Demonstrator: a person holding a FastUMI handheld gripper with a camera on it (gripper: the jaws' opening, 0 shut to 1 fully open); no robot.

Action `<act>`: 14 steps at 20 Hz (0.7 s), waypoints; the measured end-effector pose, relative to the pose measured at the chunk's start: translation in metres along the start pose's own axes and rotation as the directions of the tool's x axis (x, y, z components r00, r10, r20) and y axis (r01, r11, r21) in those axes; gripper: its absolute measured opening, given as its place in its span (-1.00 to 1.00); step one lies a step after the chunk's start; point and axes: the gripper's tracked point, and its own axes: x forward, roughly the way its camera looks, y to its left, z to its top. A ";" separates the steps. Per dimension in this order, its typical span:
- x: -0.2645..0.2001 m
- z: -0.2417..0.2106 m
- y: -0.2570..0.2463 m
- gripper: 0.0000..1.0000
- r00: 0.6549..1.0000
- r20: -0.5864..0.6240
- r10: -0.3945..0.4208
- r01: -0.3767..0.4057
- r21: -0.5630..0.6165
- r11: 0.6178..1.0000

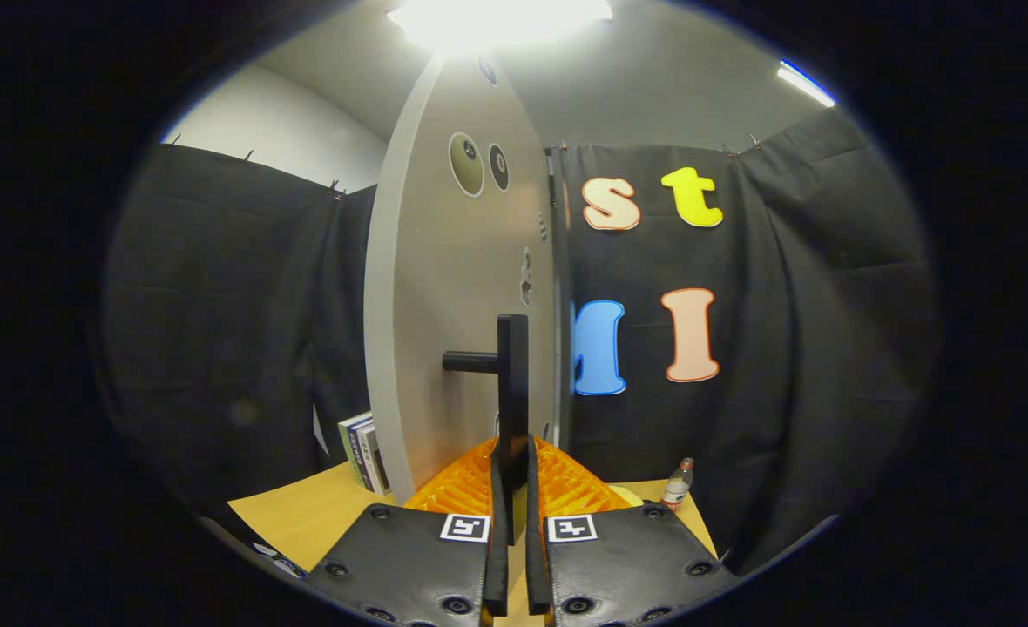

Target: Open the shoe cabinet door, grab the shoes and put them into the shoe cabinet, then close the shoe cabinet door.

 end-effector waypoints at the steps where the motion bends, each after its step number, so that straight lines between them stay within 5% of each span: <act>1: -0.001 0.000 -0.011 -0.81 0.999 0.006 -0.033 0.033 -0.002 0.999; 3: -0.002 -0.001 -0.009 -0.94 1.000 0.015 -0.019 0.018 0.022 1.000; 6: -0.007 -0.011 -0.017 -0.83 0.998 0.014 -0.066 0.066 -0.021 0.998; 11: -0.055 0.005 -0.027 0.56 0.971 0.111 -0.211 0.220 -0.082 0.972; 14: -0.084 0.024 -0.005 0.70 0.957 0.192 -0.217 0.231 -0.054 0.971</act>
